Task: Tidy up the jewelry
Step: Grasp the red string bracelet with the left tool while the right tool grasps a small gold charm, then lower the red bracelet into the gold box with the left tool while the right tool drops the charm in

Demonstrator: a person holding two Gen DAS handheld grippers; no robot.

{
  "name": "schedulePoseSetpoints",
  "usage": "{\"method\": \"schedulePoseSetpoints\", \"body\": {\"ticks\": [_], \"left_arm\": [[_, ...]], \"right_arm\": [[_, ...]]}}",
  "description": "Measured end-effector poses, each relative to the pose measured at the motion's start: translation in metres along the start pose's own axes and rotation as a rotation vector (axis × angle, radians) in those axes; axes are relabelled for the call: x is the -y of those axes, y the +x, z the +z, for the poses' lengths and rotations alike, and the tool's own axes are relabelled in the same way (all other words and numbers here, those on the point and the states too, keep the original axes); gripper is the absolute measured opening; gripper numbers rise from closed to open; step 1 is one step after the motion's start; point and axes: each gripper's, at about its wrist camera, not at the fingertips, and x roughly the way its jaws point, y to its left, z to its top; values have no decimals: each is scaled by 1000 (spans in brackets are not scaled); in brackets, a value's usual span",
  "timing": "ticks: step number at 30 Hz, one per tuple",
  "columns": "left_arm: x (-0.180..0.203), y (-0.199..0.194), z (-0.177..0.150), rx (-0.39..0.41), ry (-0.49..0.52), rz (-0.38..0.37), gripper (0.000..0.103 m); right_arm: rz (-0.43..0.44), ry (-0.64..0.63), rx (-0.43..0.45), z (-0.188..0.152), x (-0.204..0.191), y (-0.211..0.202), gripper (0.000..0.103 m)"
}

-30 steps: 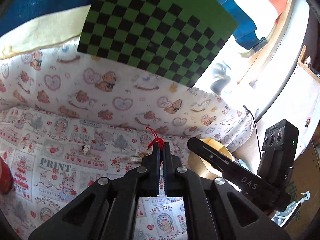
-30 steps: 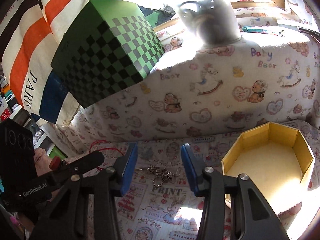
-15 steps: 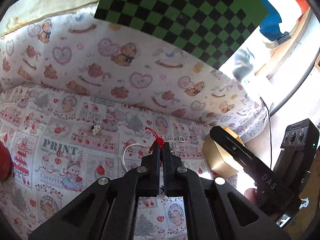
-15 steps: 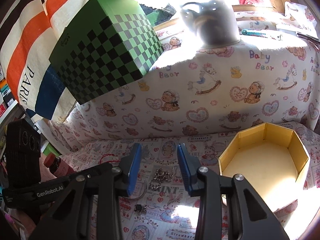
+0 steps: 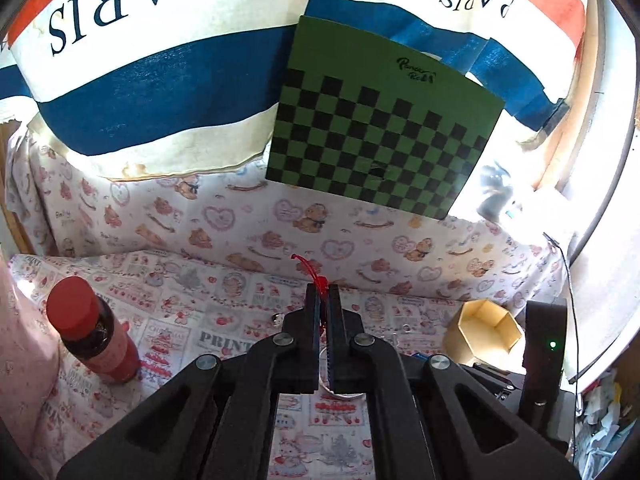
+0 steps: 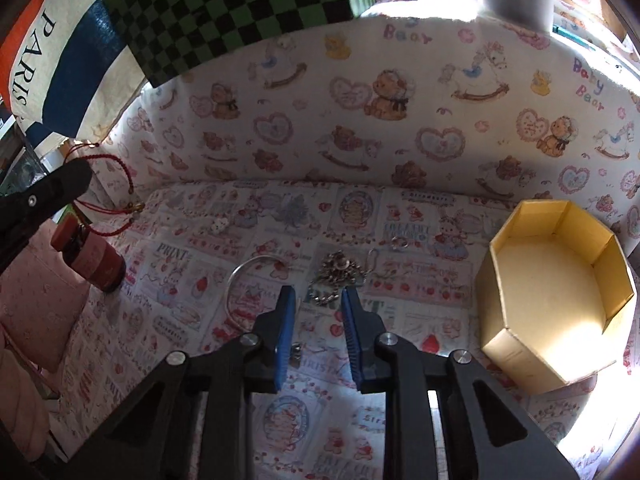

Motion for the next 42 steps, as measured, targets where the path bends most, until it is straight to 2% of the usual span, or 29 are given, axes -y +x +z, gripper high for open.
{"method": "schedulePoseSetpoints", "body": {"ticks": [6, 12, 16, 20, 24, 26, 29, 31, 34, 35, 36, 39, 42], "left_arm": [[-20, 24, -3, -49, -56, 46, 2], [-31, 36, -5, -58, -90, 57, 2], [-32, 41, -7, -58, -88, 59, 2], [-30, 43, -8, -53, -85, 64, 2], [-27, 31, -6, -5, -92, 7, 2], [-28, 20, -4, 43, -138, -25, 2], [-21, 4, -2, 115, -123, -66, 2], [-12, -4, -4, 168, -85, -102, 1], [3, 0, -8, 144, -65, -206, 2], [10, 2, -9, 127, -47, -222, 2], [22, 5, -10, 101, -9, -201, 2], [49, 11, -17, 94, 57, -184, 2], [78, 20, -17, 22, 54, -274, 2]], "right_arm": [[-19, -54, -47, -9, -20, 3, 18], [-48, -17, -86, -9, -19, 5, 6], [-27, 2, -93, -10, -14, 7, 6], [-55, -16, -38, -9, -12, -6, 6], [-64, -16, 34, -6, -11, -21, 6], [-29, -15, 106, -3, -11, -32, 6], [84, -10, 224, 1, -6, -57, 6], [64, -21, 309, 3, -2, -78, 6], [32, -13, 396, 6, 15, -106, 6], [21, -2, 412, 5, 24, -113, 6], [-3, 6, 422, 4, 33, -120, 6], [-85, 21, 440, -1, 63, -129, 6], [-89, 111, 434, -5, 107, -123, 6]]}}
